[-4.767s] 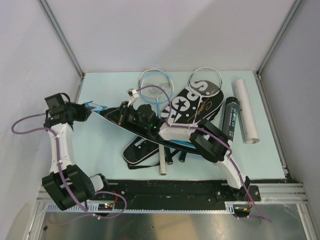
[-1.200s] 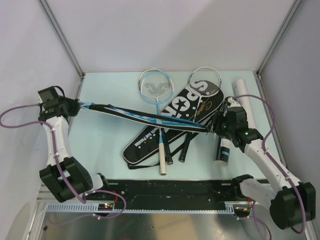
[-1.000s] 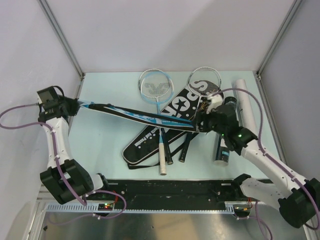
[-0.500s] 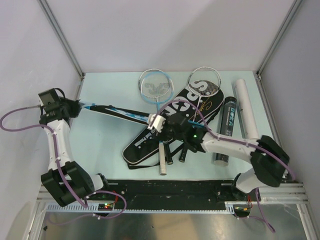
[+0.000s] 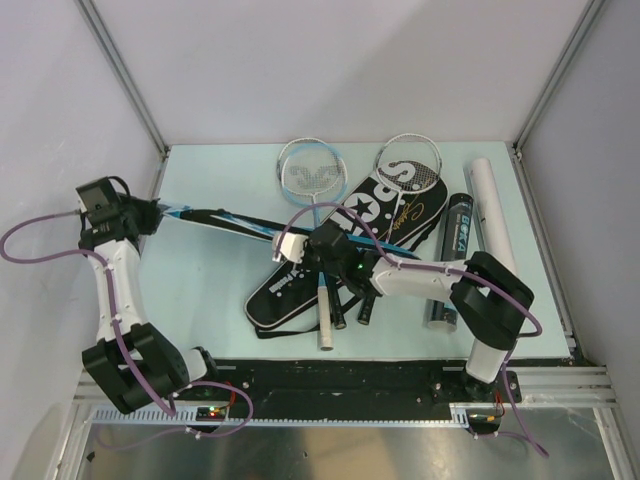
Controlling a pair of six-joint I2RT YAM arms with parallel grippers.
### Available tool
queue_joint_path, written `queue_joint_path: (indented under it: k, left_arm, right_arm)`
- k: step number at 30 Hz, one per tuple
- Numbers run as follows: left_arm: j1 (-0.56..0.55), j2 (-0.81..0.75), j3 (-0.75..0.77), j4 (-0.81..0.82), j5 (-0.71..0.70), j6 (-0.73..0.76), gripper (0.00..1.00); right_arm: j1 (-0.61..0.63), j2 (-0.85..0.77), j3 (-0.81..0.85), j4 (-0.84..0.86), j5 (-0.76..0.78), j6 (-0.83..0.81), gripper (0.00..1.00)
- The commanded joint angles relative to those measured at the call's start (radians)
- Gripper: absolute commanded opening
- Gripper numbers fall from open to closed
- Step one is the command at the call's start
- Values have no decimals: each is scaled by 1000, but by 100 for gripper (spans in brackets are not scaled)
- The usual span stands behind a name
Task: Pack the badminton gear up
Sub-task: Adjust the racket bag at the center of the board.
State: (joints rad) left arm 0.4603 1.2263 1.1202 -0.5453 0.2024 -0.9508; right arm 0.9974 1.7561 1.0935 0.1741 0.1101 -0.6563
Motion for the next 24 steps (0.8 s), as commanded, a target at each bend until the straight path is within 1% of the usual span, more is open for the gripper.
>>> queue_joint_path:
  k: [1, 3, 4, 6, 9, 10, 11, 12, 14, 16, 21, 24]
  left_arm:
    - [-3, -38, 37, 75, 47, 9, 7]
    - [-2, -28, 44, 95, 78, 29, 26]
    - [-2, -24, 47, 105, 99, 39, 38]
    - [-1, -21, 52, 130, 131, 60, 55]
    - [-6, -22, 65, 158, 149, 81, 77]
    - [-11, -20, 73, 163, 154, 93, 88]
    - [-16, -17, 86, 165, 157, 107, 94]
    - [-23, -16, 100, 167, 160, 124, 97]
    - [-36, -18, 121, 168, 161, 147, 99]
    - [-56, -26, 142, 168, 153, 172, 99]
    - [-120, -54, 212, 168, 96, 257, 100]
    - [-160, -53, 265, 170, 106, 288, 100]
  right_arm:
    - [2, -19, 88, 45, 55, 22, 4]
    - [1, -52, 97, 21, 47, 55, 1]
    - [-1, -71, 98, 8, 41, 74, 0]
    - [-2, -111, 99, -8, 36, 109, 0]
    - [-12, -157, 113, -36, 23, 155, 0]
    - [-15, -167, 121, -48, 21, 169, 0]
    - [-17, -173, 132, -62, 22, 181, 0]
    - [-18, -180, 140, -72, 23, 196, 0]
    - [-24, -193, 156, -96, 11, 232, 0]
    - [-28, -197, 184, -134, 7, 270, 0]
    - [-31, -175, 310, -303, 4, 354, 0]
    - [-45, -151, 400, -414, -17, 443, 0]
